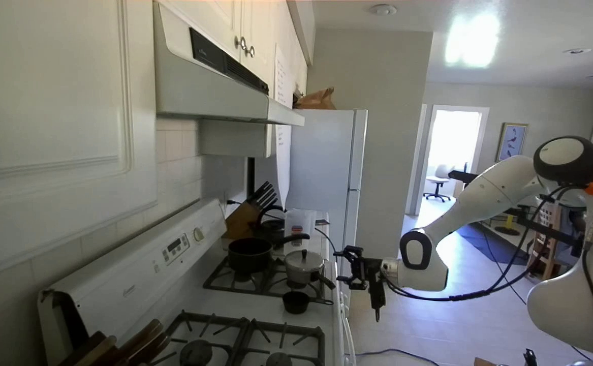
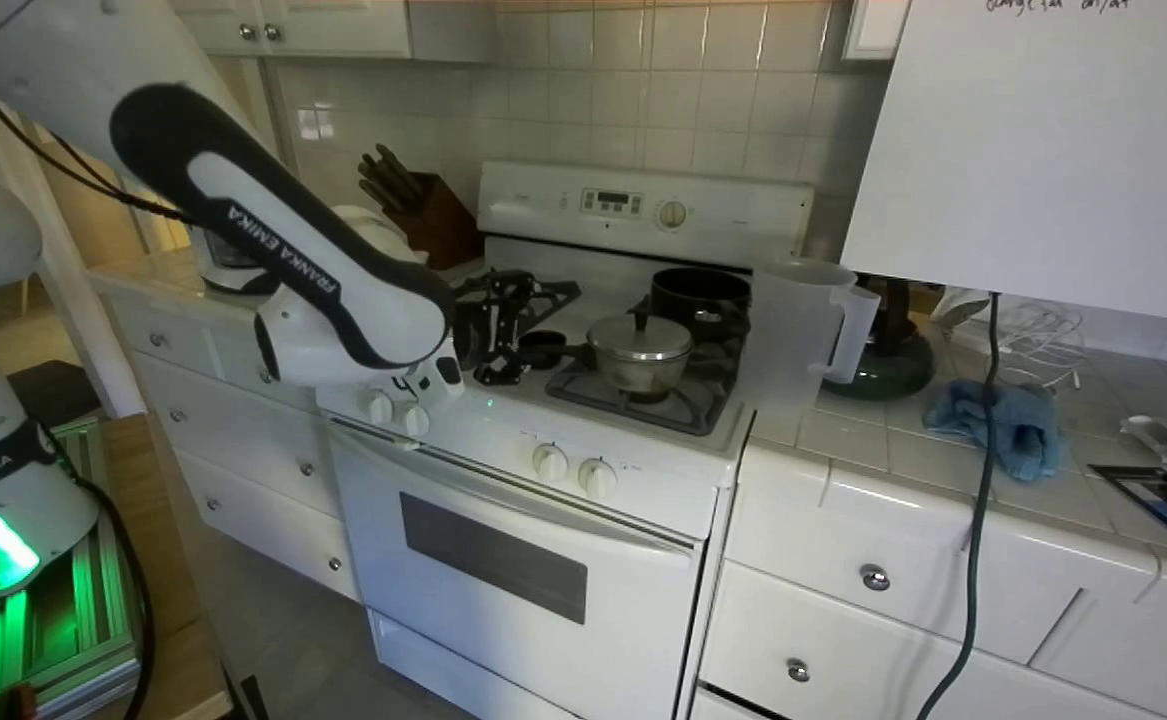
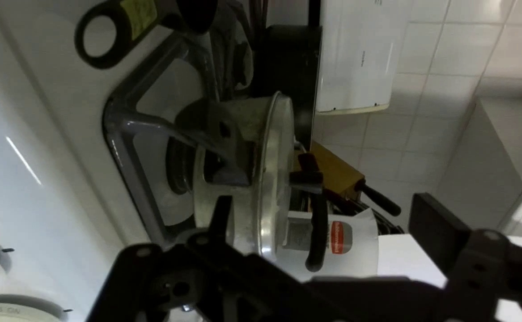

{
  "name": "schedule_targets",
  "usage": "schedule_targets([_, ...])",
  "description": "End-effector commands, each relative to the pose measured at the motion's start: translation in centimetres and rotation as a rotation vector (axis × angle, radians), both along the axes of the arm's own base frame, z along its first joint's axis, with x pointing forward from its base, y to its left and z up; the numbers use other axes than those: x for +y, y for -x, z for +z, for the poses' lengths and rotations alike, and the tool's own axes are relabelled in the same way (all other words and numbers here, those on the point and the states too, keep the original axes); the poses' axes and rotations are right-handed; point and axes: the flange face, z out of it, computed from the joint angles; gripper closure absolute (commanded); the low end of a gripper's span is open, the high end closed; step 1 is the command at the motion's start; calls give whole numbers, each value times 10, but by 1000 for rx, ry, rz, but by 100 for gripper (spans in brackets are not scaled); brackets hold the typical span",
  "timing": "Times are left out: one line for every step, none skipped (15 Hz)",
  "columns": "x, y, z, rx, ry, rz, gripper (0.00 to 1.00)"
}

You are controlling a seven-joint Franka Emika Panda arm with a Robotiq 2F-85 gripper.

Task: Move the pot on the stove

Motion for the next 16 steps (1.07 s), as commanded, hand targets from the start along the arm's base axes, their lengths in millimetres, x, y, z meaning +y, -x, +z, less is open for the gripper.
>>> schedule_targets([26,-1,41,108,141,96,0])
schedule_targets([34,-8,54,125,178,131,0])
schedule_targets([40,-13,65,140,224,153,0])
schedule_targets([45,-19,79,154,275,170,0])
schedule_targets([51,-27,92,173,323,185,0])
schedule_targets([55,-32,104,195,371,202,0])
schedule_targets([58,-39,118,219,415,213,0])
schedule_targets([58,-45,132,237,464,209,0])
schedule_targets([58,-51,144,251,510,207,0])
schedule_targets([58,-55,155,267,554,203,0])
schedule_targets([56,-57,162,287,598,202,0])
schedule_targets([57,-57,167,314,638,210,0])
schedule_targets([56,-56,171,345,674,217,0])
schedule_targets([56,-54,174,380,710,231,0])
schedule_targets([55,-51,174,420,742,245,0])
schedule_targets([54,-47,174,460,776,261,0])
